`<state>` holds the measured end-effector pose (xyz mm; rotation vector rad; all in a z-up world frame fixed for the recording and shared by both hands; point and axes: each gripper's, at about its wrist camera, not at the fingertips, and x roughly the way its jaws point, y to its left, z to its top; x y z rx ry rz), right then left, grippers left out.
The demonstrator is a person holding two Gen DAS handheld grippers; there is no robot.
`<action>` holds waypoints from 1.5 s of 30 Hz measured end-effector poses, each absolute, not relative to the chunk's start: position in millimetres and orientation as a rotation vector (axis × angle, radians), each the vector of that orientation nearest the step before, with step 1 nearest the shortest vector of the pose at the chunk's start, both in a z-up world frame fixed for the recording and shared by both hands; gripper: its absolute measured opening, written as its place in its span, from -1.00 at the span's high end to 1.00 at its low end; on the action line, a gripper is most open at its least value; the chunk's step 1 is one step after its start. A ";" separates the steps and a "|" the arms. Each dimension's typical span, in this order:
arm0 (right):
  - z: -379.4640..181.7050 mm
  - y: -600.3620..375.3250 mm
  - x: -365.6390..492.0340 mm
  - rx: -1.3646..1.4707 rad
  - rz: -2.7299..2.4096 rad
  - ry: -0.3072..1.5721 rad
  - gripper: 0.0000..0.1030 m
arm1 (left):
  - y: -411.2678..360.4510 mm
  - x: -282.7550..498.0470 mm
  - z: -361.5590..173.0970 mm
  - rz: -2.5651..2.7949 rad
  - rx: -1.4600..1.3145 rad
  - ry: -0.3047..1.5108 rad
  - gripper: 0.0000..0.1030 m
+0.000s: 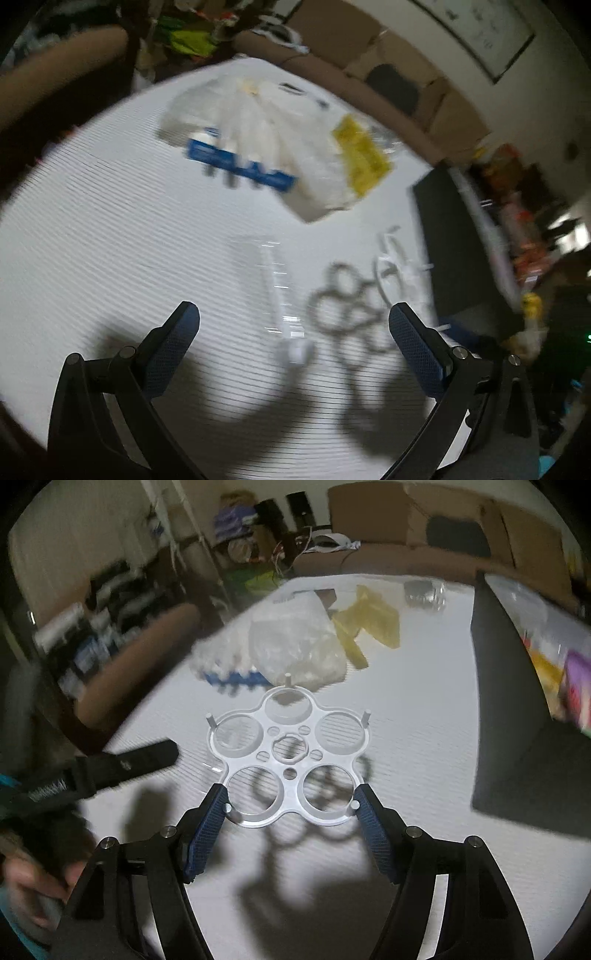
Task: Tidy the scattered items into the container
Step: 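Grasp the white five-ring holder by its rim with the right tool, then hand the white ring holder from the right tool to the left tool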
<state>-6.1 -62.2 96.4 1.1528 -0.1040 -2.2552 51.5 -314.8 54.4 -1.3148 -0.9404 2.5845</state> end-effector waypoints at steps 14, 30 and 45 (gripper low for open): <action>100.4 -63.7 20.3 1.129 -2.118 -0.332 -0.42 | -324.2 41.1 48.3 2.079 -1.048 -1.367 0.69; 98.0 -10.5 36.7 1.063 -2.037 -0.724 -0.64 | -344.6 41.5 35.9 1.841 -0.867 -1.624 0.90; 67.7 33.2 14.9 0.792 -1.488 -1.470 0.63 | -318.2 16.8 37.0 1.633 -0.820 -1.582 0.86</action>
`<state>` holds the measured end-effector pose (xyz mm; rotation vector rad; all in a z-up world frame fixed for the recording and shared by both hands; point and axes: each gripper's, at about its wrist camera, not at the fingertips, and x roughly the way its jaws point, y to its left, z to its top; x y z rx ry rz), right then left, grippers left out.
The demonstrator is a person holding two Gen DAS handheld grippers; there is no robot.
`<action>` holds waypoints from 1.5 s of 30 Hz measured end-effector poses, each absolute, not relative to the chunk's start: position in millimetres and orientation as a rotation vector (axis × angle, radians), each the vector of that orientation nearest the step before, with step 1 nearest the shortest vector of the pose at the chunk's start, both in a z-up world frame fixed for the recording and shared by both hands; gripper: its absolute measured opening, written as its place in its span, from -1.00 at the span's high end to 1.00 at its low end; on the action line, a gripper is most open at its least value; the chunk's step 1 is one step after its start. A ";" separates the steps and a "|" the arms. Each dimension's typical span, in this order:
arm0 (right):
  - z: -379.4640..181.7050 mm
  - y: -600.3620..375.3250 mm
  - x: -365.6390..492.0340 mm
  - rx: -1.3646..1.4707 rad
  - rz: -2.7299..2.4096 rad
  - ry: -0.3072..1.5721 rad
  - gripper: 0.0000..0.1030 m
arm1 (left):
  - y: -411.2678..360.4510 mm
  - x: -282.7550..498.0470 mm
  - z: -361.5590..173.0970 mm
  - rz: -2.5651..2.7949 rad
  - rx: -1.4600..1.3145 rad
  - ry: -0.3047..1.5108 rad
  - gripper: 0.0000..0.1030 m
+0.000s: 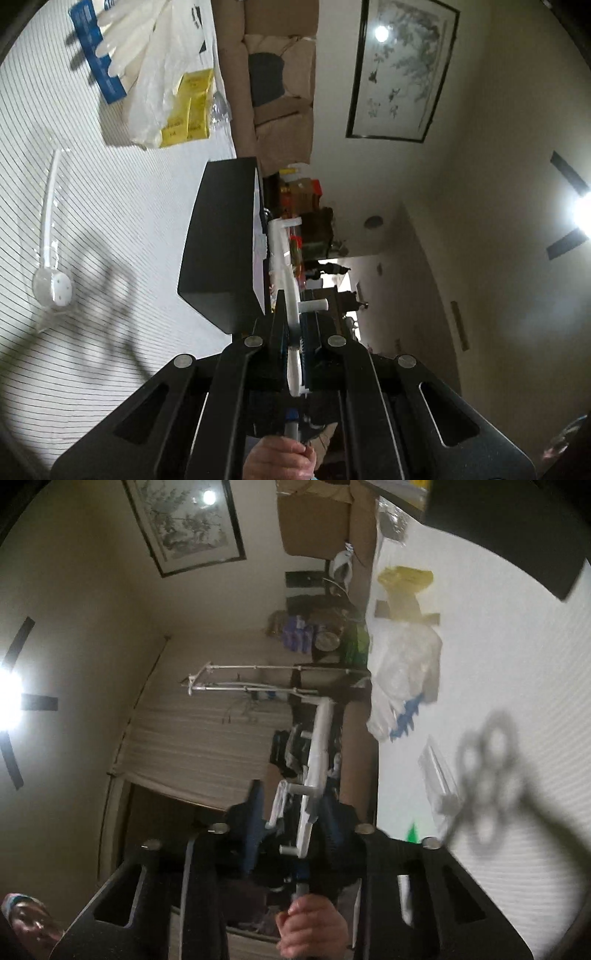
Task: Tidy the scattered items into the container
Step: 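Hand the white ring holder from the right tool to the left tool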
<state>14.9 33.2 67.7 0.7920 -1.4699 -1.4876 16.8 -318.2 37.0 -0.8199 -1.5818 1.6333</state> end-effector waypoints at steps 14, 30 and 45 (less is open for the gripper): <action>111.5 42.6 -5.8 0.854 -1.687 -1.466 0.77 | -335.5 30.5 50.0 2.027 -0.922 -1.527 -0.29; 166.5 30.1 -23.2 1.036 -2.000 -1.277 0.78 | -214.7 74.0 153.8 2.551 -0.758 -0.450 0.18; 168.0 -7.5 -6.2 1.153 -2.010 -1.104 0.76 | -207.4 59.6 137.1 2.686 -0.916 -0.336 0.74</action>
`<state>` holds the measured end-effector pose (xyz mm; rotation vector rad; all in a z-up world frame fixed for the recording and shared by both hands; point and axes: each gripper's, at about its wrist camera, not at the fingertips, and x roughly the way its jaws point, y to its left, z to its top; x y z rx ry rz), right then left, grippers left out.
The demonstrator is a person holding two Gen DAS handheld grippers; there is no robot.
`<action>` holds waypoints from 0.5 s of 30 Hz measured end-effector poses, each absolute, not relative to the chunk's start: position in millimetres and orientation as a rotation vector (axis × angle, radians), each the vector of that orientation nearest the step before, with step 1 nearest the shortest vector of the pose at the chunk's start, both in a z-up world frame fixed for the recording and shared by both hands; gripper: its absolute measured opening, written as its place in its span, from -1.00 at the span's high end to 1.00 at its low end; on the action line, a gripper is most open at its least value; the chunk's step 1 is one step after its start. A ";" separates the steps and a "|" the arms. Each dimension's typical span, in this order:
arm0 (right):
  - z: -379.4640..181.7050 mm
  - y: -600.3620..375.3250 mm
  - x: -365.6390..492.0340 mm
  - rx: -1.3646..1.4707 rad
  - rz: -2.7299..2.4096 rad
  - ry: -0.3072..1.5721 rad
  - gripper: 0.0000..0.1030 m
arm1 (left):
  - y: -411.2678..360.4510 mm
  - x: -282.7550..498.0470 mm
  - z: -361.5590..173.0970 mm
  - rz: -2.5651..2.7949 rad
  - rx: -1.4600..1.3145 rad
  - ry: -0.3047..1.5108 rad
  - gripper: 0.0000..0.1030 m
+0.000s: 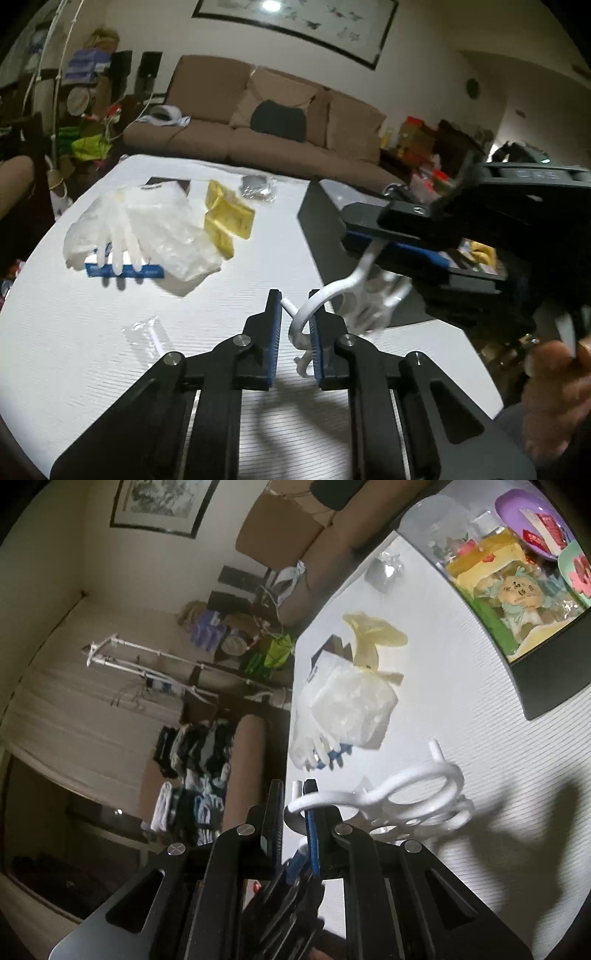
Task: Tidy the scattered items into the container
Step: 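Hand the white ring holder from the right tool to the left tool, then carry the ring holder with the left tool over the box onto the purple dish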
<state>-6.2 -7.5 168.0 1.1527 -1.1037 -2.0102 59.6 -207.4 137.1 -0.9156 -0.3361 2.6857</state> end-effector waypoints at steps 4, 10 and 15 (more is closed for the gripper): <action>172.5 -19.3 -3.3 1.185 -2.022 -0.981 0.74 | -217.7 53.4 127.5 2.595 -0.975 -0.489 0.82; 182.6 -7.5 11.1 1.224 -2.073 -0.775 -0.67 | -260.1 47.1 114.2 2.514 -1.002 -0.810 0.86; 183.1 25.7 27.5 1.147 -2.249 -0.630 0.16 | -275.9 49.8 116.1 2.502 -0.967 -0.866 0.86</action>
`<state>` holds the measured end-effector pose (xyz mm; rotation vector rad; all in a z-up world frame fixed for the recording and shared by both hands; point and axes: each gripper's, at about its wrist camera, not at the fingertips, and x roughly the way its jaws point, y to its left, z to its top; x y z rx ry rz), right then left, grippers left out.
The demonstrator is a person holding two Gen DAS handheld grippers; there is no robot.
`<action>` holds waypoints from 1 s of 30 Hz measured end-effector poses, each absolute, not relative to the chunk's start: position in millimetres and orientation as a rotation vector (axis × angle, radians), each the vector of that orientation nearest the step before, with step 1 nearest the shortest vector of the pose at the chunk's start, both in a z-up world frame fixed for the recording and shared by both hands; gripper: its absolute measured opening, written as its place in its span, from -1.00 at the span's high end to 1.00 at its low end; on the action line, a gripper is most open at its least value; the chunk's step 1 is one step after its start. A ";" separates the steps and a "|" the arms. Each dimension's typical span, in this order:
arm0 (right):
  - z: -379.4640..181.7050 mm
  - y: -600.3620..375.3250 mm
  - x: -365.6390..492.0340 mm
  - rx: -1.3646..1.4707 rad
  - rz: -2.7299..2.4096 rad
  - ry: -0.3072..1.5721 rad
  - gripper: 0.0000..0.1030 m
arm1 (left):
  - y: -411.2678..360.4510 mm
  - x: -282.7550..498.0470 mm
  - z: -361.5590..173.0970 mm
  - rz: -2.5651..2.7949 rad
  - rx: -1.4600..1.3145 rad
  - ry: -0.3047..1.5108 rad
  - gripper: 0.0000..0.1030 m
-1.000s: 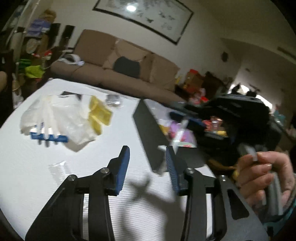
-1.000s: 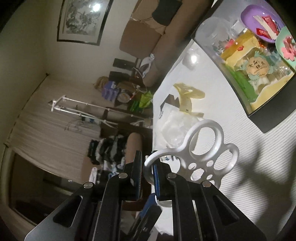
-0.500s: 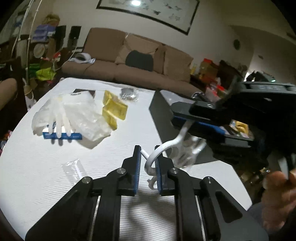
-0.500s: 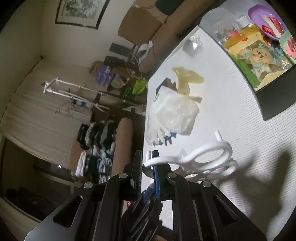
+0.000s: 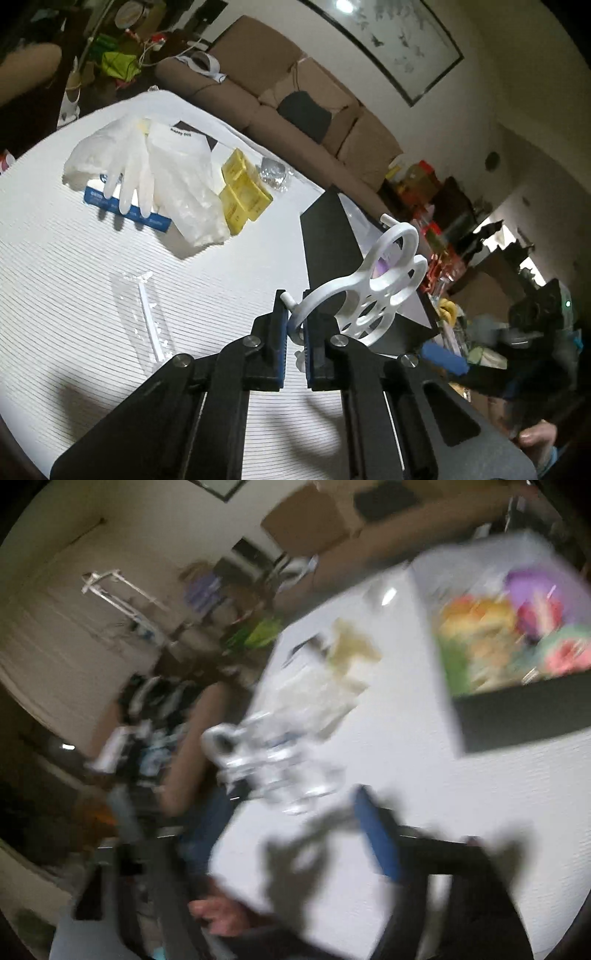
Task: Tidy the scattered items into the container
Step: 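Carry the ring holder with the left tool over the box onto the purple dish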
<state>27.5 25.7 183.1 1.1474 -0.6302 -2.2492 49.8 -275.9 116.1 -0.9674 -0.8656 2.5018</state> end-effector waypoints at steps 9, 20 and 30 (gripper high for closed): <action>204.9 -26.0 31.4 0.999 -2.495 0.141 0.31 | -249.1 48.0 122.8 2.518 -0.999 -0.701 0.86; 180.3 -1.9 11.8 1.070 -2.487 0.178 0.77 | -200.0 30.7 136.2 2.478 -1.120 -0.529 0.86; 229.8 117.9 -32.4 1.157 -2.606 0.104 0.77 | -62.6 -53.6 196.2 2.379 -1.232 -0.204 0.84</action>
